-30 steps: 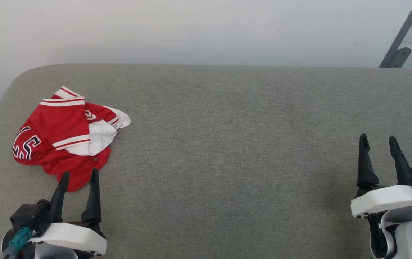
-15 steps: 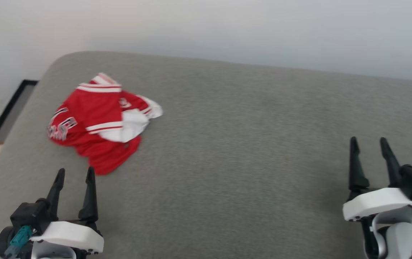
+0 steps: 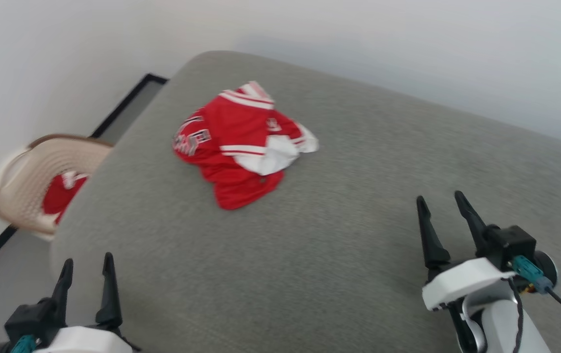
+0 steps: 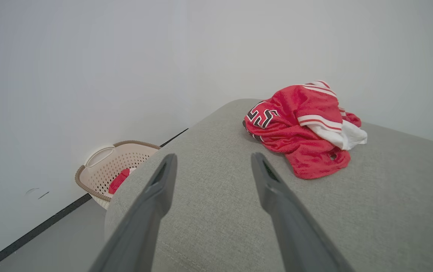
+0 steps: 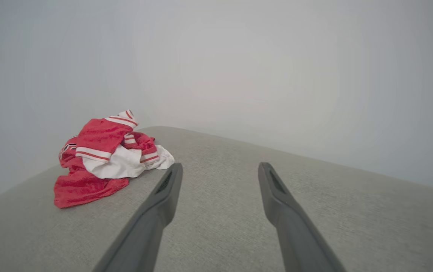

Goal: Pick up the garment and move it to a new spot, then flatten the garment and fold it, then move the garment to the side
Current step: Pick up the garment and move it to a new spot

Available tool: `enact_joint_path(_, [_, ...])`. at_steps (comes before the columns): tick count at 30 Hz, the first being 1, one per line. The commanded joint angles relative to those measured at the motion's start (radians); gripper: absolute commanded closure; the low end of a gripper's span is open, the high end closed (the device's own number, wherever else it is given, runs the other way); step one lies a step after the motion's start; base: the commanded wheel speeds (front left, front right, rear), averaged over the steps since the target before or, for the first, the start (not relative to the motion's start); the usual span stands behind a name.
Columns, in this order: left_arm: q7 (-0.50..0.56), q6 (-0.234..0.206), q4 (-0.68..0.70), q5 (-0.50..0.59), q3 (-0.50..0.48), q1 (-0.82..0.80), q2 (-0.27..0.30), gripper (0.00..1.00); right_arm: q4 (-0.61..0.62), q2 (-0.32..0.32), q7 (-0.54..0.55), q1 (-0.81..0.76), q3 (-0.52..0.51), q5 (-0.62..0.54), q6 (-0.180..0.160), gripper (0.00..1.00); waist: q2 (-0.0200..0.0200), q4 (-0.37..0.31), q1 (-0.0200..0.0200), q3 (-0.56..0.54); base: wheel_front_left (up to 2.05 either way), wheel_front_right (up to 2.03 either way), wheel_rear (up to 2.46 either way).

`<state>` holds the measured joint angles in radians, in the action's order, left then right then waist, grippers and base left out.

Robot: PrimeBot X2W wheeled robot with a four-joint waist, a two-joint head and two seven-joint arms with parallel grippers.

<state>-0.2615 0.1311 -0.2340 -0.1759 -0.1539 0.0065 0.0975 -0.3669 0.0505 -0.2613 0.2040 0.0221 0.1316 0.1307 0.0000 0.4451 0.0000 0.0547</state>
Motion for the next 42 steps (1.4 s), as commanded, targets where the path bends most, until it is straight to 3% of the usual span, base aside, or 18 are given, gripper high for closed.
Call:
enact_joint_path(1, [-0.005, -0.001, 0.004, 0.005, -0.008, 0.009, -0.003, 0.0, -0.002, 0.001, -0.006, 0.015, 0.006, 0.003, 0.0, 0.0, 0.0, 0.056, 0.0, -0.007, 0.0, 0.0, 0.0])
enact_joint_path(9, [-0.005, -0.001, 0.04, -0.01, -0.074, 0.049, -0.031, 0.0, -0.037, 0.002, -0.005, 0.076, 0.08, 0.024, 0.0, 0.0, 0.0, 0.077, 0.0, 0.02, 0.0, 0.0, 0.0])
enact_joint_path(13, [-0.005, -0.001, 0.035, 0.0, -0.038, 0.04, -0.034, 0.0, -0.038, 0.001, -0.006, 0.071, 0.066, 0.032, 0.0, 0.0, 0.0, 0.072, 0.0, 0.024, 0.0, 0.0, 0.0])
enact_joint_path(17, [-0.005, -0.001, 0.031, -0.023, 0.033, -0.029, 0.021, 0.0, -0.027, 0.002, -0.005, 0.07, 0.061, 0.024, 0.0, 0.0, 0.0, 0.004, 0.0, 0.061, 0.0, 0.0, 0.0])
enact_joint_path(24, [-0.005, -0.001, -0.035, -0.068, 0.14, -0.252, 0.178, 0.0, -0.001, 0.001, -0.005, 0.124, 0.058, 0.01, 0.0, 0.0, 0.0, -0.143, 0.0, 0.17, 0.0, 0.0, 0.0])
enact_joint_path(28, [-0.002, -0.001, -0.162, -0.143, 0.235, -0.363, 0.312, 0.0, 0.019, 0.001, -0.005, 0.145, 0.077, 0.034, 0.0, 0.0, 0.0, -0.243, 0.0, 0.223, 0.0, 0.0, 0.0])
enact_joint_path(32, [0.035, -0.001, -0.276, -0.287, 0.345, -0.491, 0.462, 0.0, 0.043, 0.001, -0.006, 0.161, 0.088, 0.056, 0.0, 0.0, 0.0, -0.333, 0.0, 0.277, 0.0, 0.0, 0.0])
enact_joint_path(33, [0.035, -0.001, -0.276, -0.287, 0.345, -0.491, 0.462, 0.0, 0.043, 0.001, -0.006, 0.161, 0.088, 0.056, 0.0, 0.0, 0.0, -0.333, 0.0, 0.277, 0.0, 0.0, 0.0])
enact_joint_path(35, [0.068, -0.001, -0.327, -0.348, 0.402, -0.537, 0.536, 0.0, 0.054, 0.001, -0.005, 0.166, 0.089, 0.063, 0.0, 0.0, 0.0, -0.372, 0.0, 0.303, 0.0, 0.0, 0.0])
enact_joint_path(42, [0.282, -0.001, -0.376, -0.697, 0.586, -0.635, 0.72, 0.0, 0.087, 0.0, -0.005, 0.178, 0.108, 0.099, 0.0, 0.0, 0.0, -0.475, 0.0, 0.364, 0.0, 0.0, 0.0])
